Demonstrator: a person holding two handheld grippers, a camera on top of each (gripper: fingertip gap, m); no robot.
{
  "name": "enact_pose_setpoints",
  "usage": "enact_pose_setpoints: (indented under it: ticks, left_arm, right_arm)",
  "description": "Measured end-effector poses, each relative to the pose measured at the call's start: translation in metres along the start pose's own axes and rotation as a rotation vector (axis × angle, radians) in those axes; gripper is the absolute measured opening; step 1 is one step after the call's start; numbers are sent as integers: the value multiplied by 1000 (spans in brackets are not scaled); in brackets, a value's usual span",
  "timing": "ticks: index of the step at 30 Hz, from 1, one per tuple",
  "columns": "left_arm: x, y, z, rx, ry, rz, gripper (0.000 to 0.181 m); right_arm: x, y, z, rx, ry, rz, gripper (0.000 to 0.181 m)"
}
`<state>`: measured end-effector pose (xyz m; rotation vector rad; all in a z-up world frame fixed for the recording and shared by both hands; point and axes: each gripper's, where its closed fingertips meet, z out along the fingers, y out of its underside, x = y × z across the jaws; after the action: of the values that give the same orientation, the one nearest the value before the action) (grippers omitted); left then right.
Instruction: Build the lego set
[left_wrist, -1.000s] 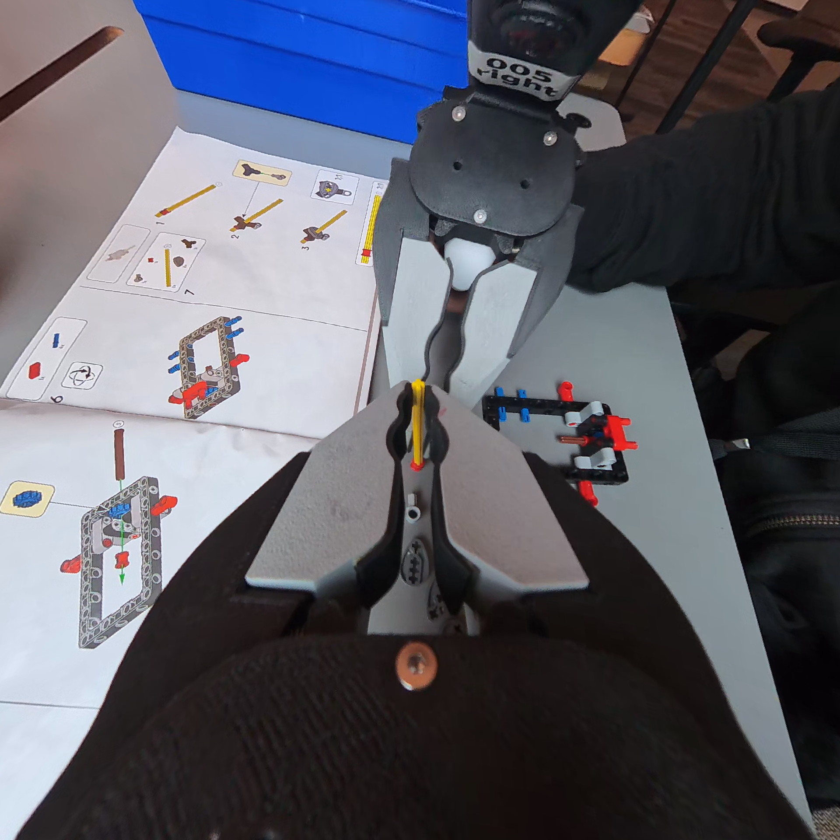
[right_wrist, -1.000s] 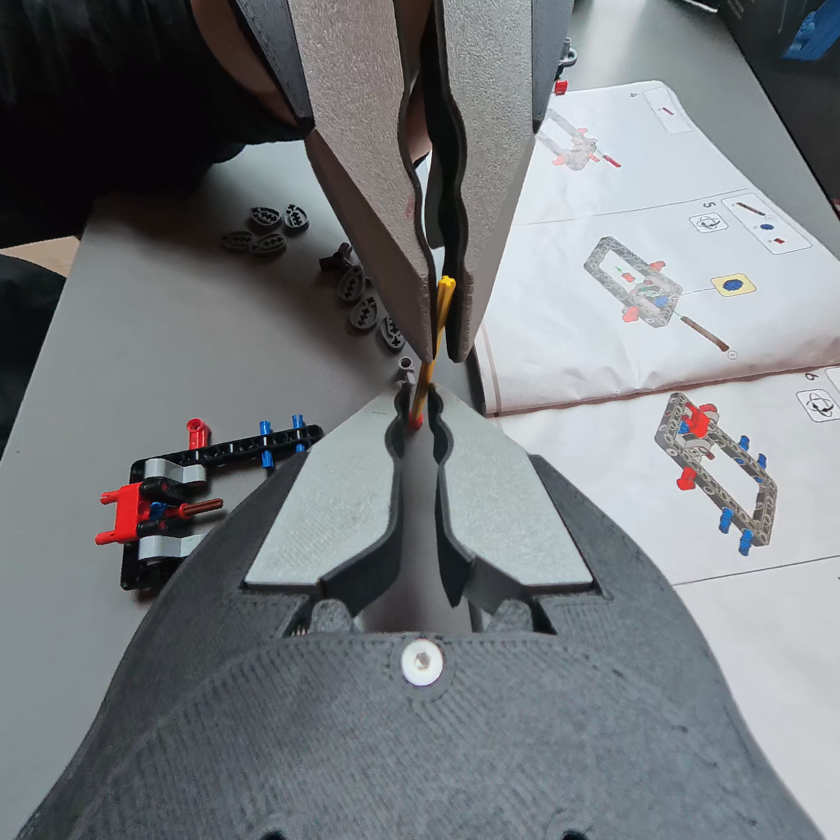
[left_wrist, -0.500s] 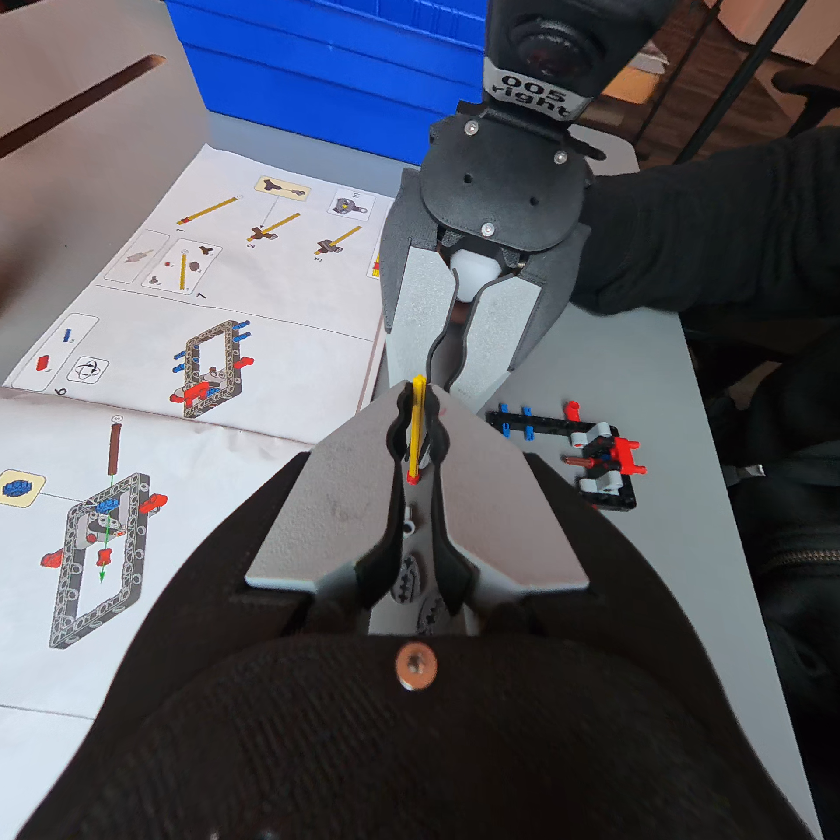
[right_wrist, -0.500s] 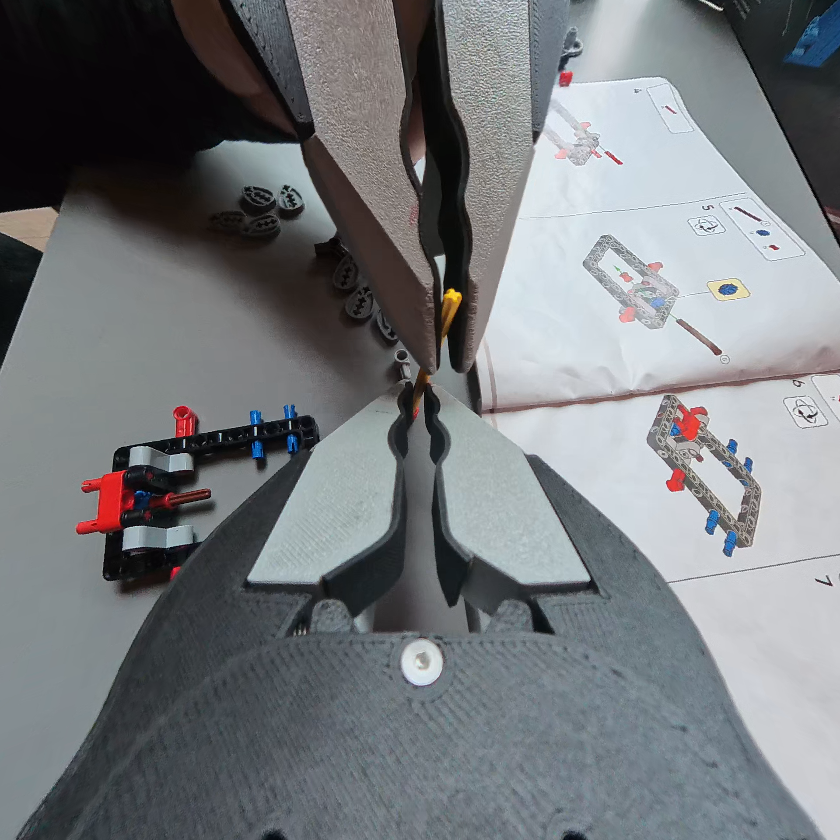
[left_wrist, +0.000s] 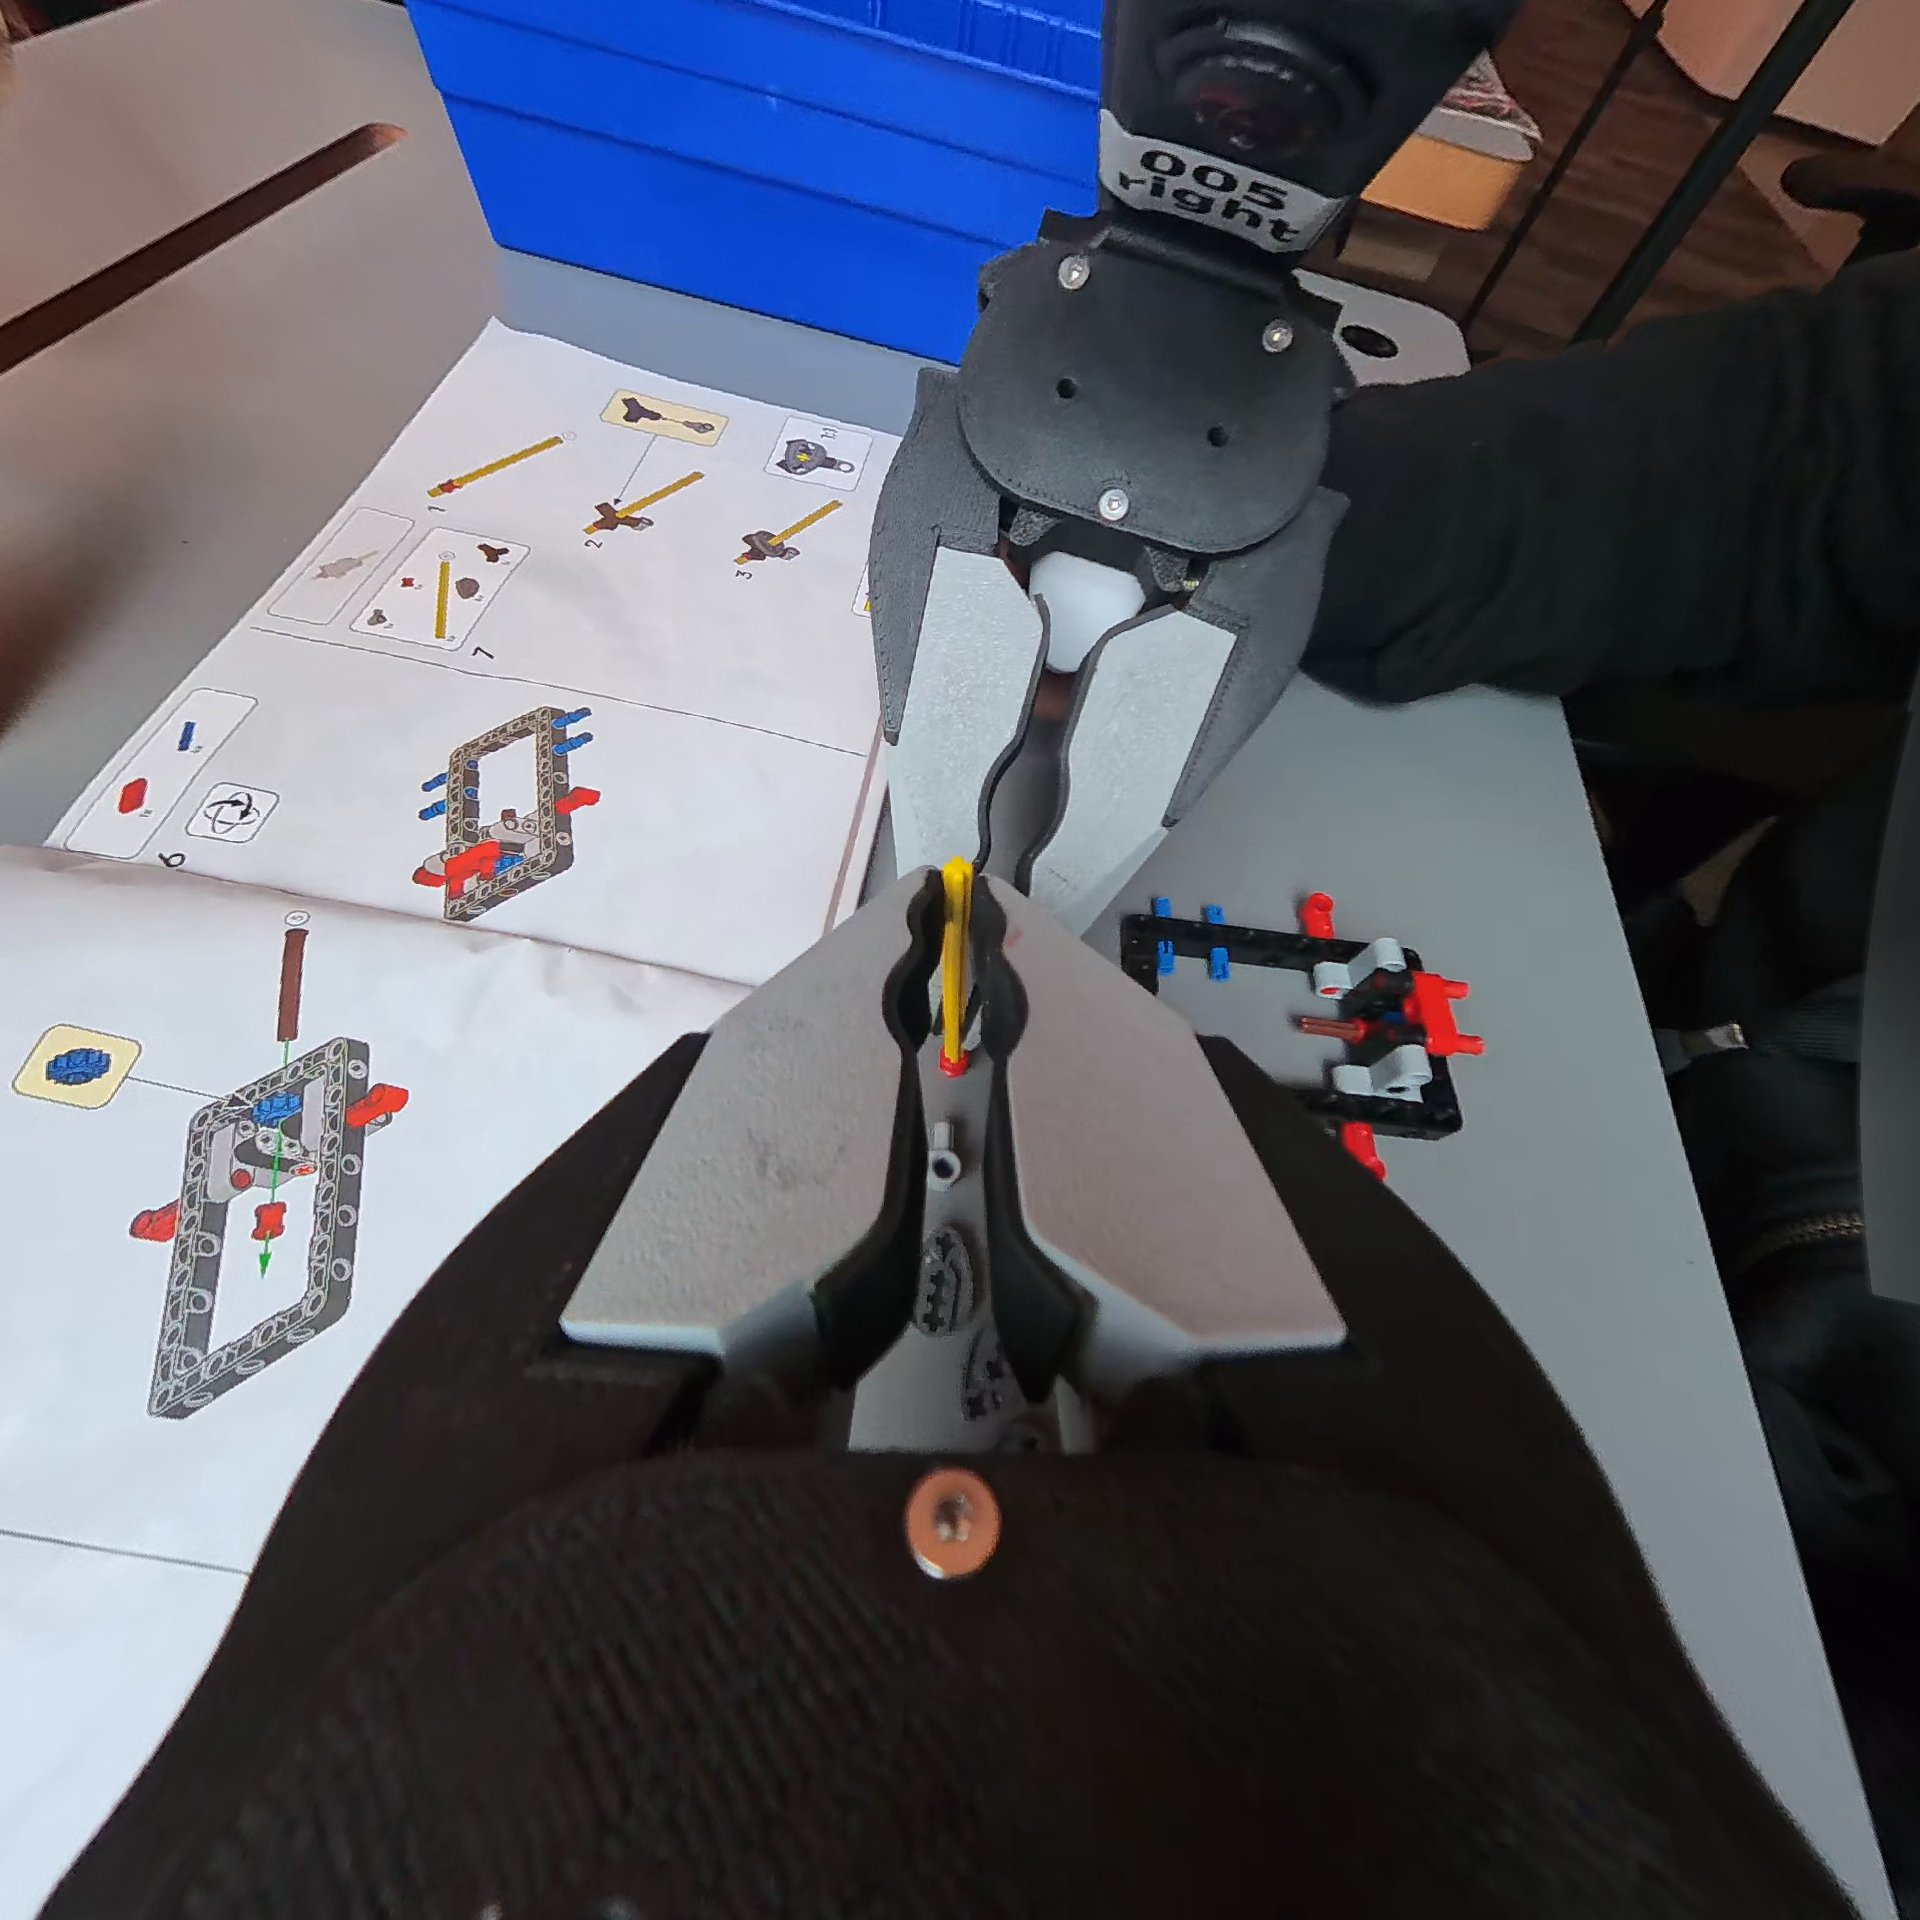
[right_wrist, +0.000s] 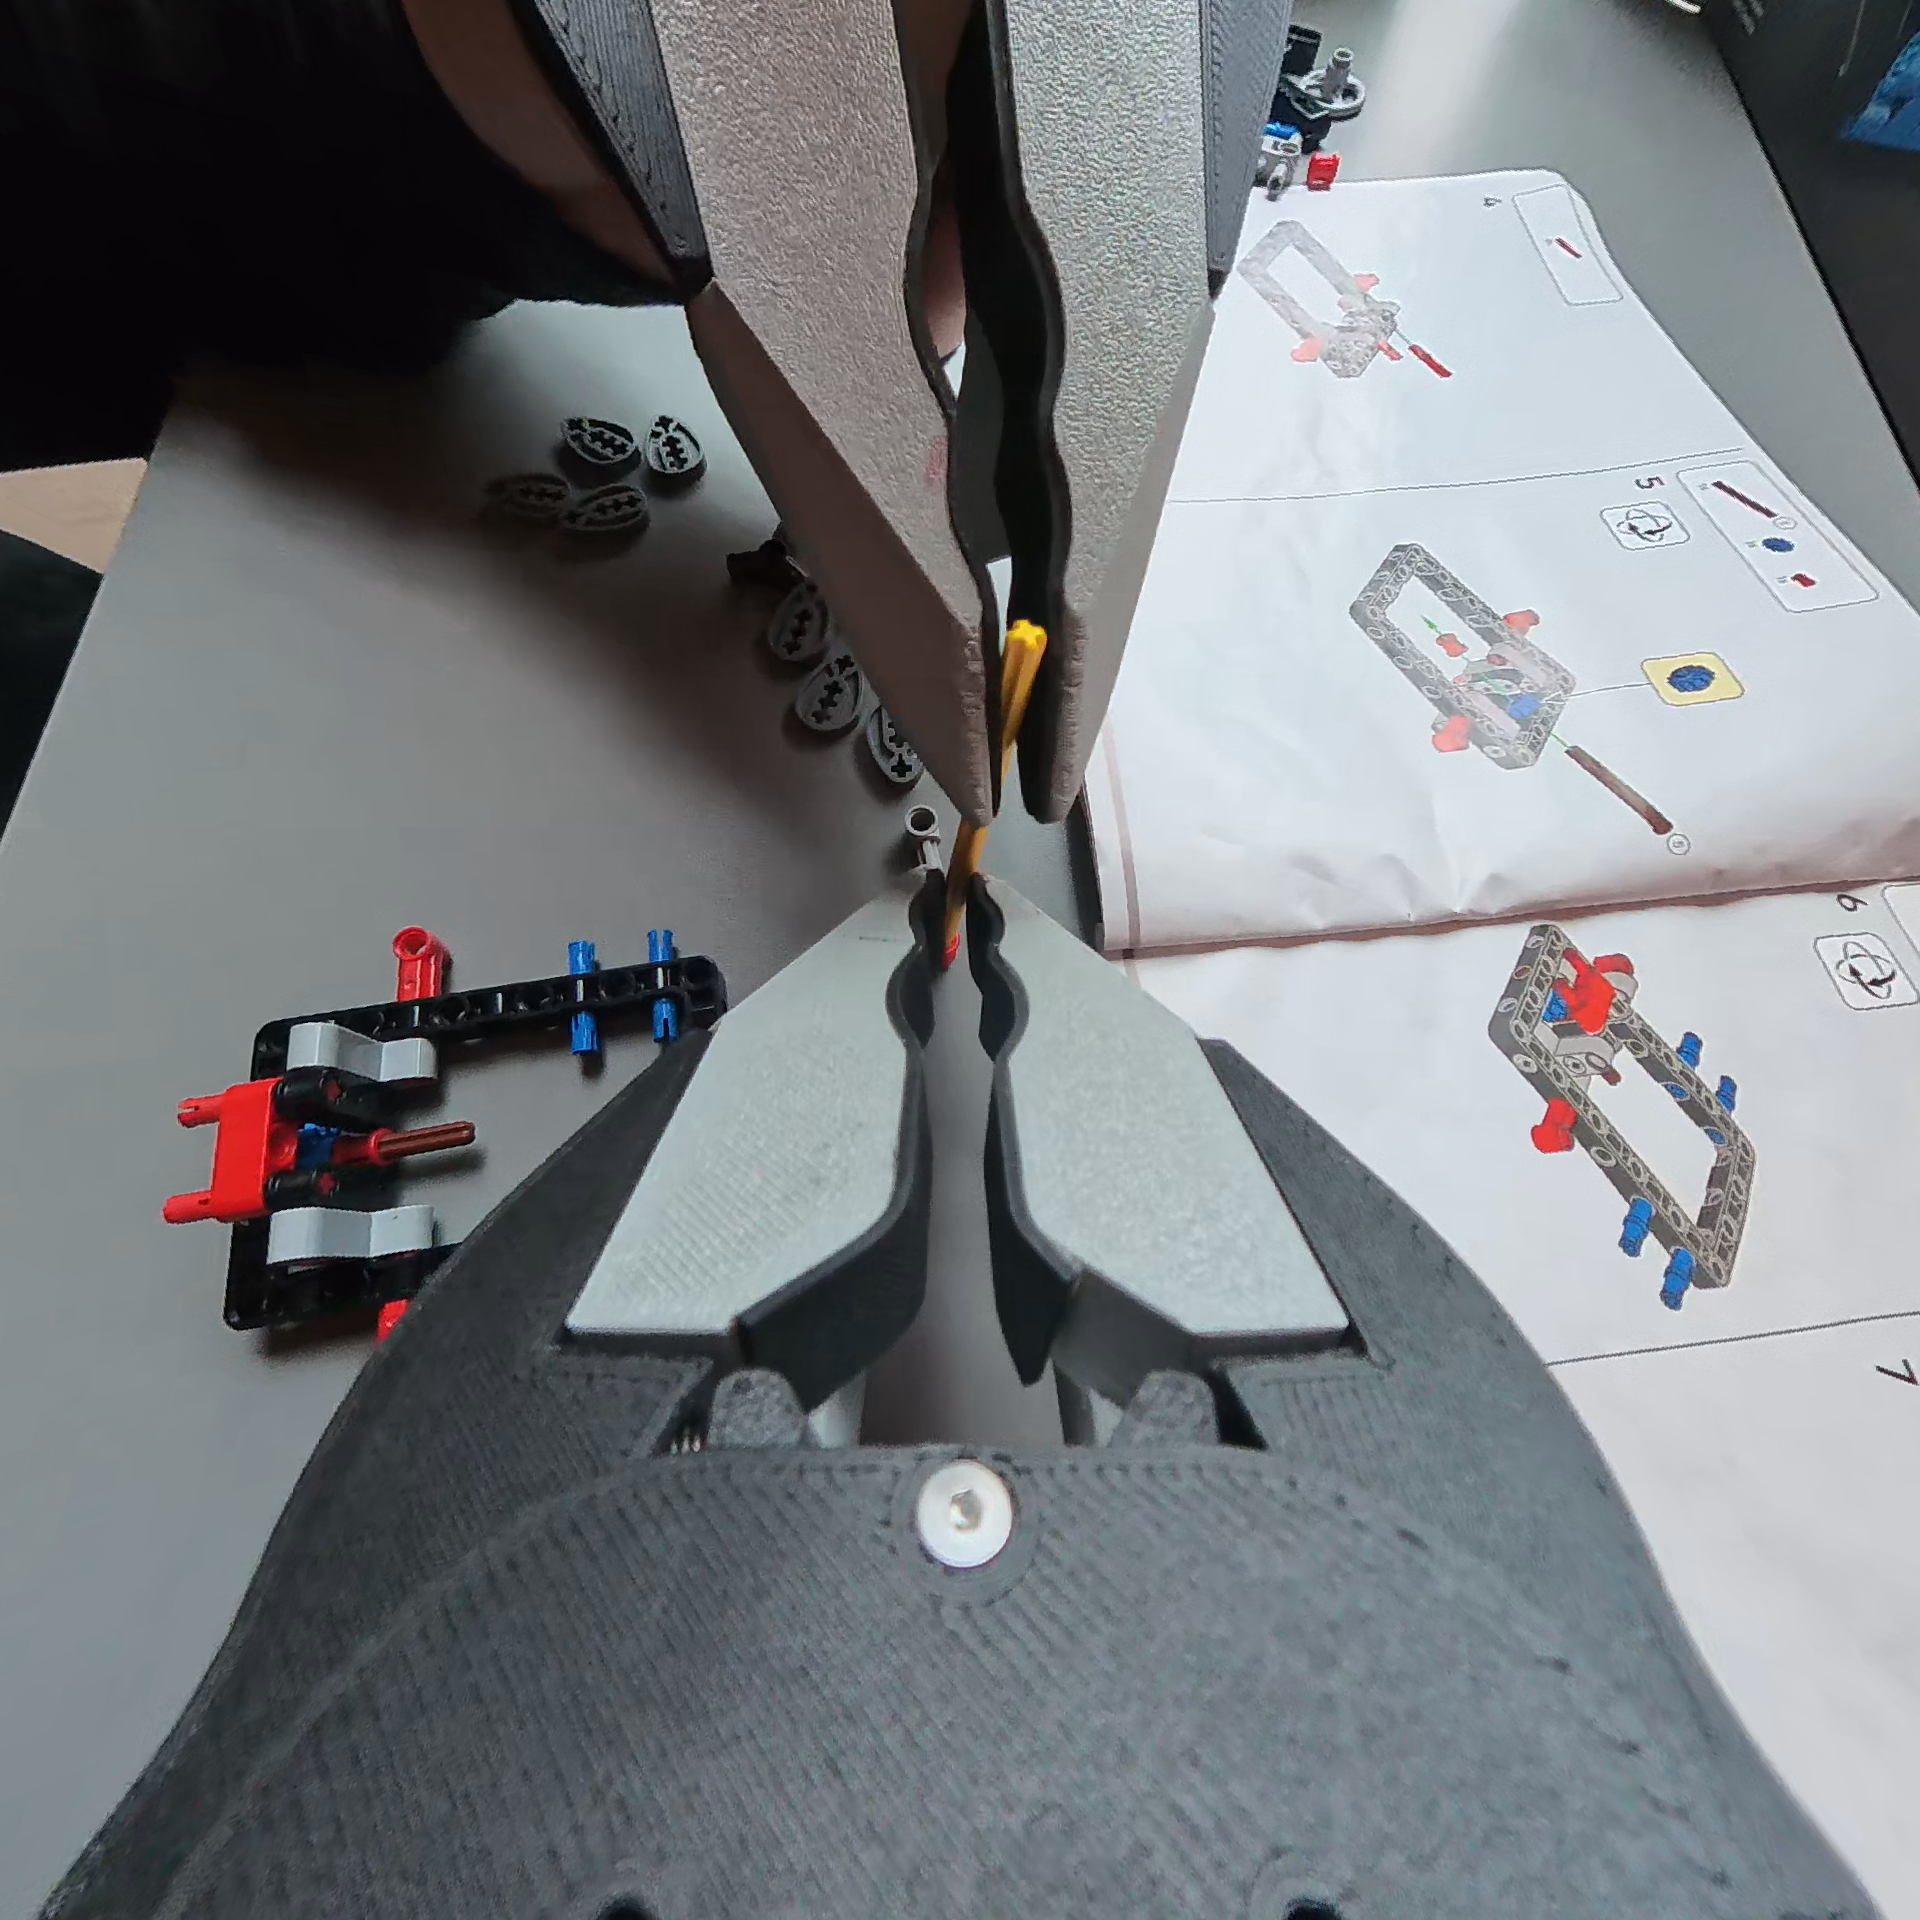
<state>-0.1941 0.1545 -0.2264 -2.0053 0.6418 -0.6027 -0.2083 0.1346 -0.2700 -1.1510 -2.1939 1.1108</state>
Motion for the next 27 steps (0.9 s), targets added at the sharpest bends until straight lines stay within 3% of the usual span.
enact_pose_setpoints:
  ticks: [10, 14, 15, 17, 22, 27]
  left_arm:
    - [-4, 1, 3, 9, 4, -10, 3]
    - [-5, -1, 6, 24, 34, -89, 3]
    - [-4, -2, 5, 21, 47, -105, 5]
    - [-8, -4, 0, 20, 34, -126, 30]
    - [-16, 1, -18, -64, -96, 66, 39]
    - [-16, 14, -11, -180, -240, 356, 43]
  right_arm:
    - [1, 2, 2, 7, -9, 33, 1]
    - [2, 3, 1, 24, -43, 108, 1]
    - [2, 3, 0, 25, -45, 123, 1]
    - [4, 1, -3, 39, -48, 157, 1]
    - [12, -16, -27, 166, -102, 337, 1]
    - [16, -19, -43, 250, -268, 564, 1]
